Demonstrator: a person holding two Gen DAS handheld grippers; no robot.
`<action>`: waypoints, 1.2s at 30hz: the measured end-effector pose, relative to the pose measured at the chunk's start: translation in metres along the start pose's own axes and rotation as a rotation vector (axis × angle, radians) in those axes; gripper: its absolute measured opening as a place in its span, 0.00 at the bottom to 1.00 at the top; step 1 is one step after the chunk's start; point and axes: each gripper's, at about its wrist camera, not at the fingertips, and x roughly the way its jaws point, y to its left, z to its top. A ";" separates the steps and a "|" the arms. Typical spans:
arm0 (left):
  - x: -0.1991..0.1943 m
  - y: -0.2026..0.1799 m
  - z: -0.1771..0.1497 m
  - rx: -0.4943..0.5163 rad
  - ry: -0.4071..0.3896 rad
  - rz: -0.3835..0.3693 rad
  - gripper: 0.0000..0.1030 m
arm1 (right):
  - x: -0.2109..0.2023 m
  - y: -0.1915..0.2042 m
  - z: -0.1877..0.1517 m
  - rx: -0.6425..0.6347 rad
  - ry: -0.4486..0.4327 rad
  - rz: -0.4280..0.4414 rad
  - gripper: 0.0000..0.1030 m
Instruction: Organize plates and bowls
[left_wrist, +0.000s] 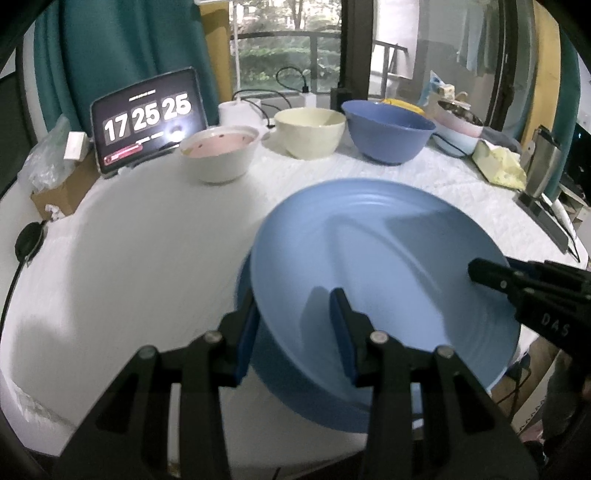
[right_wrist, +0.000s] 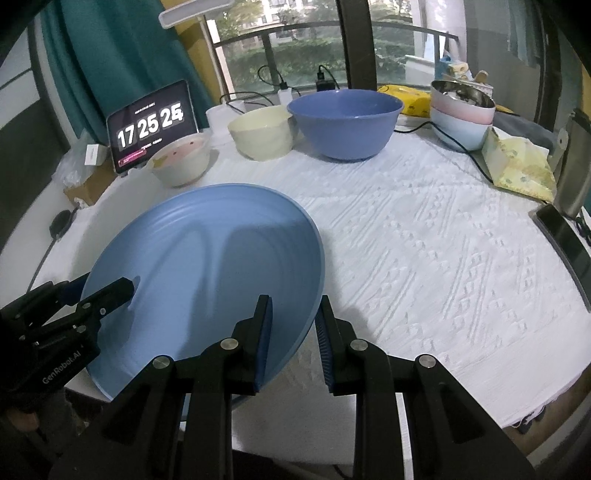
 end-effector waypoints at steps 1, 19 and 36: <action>0.001 0.001 -0.002 -0.001 0.003 0.004 0.38 | 0.001 0.001 -0.001 -0.003 0.004 0.001 0.25; 0.002 0.000 -0.006 0.027 0.019 0.055 0.41 | 0.014 0.008 -0.004 -0.014 0.034 -0.004 0.26; -0.005 0.020 -0.004 -0.037 0.004 0.095 0.46 | 0.004 0.001 -0.002 0.007 0.012 0.011 0.26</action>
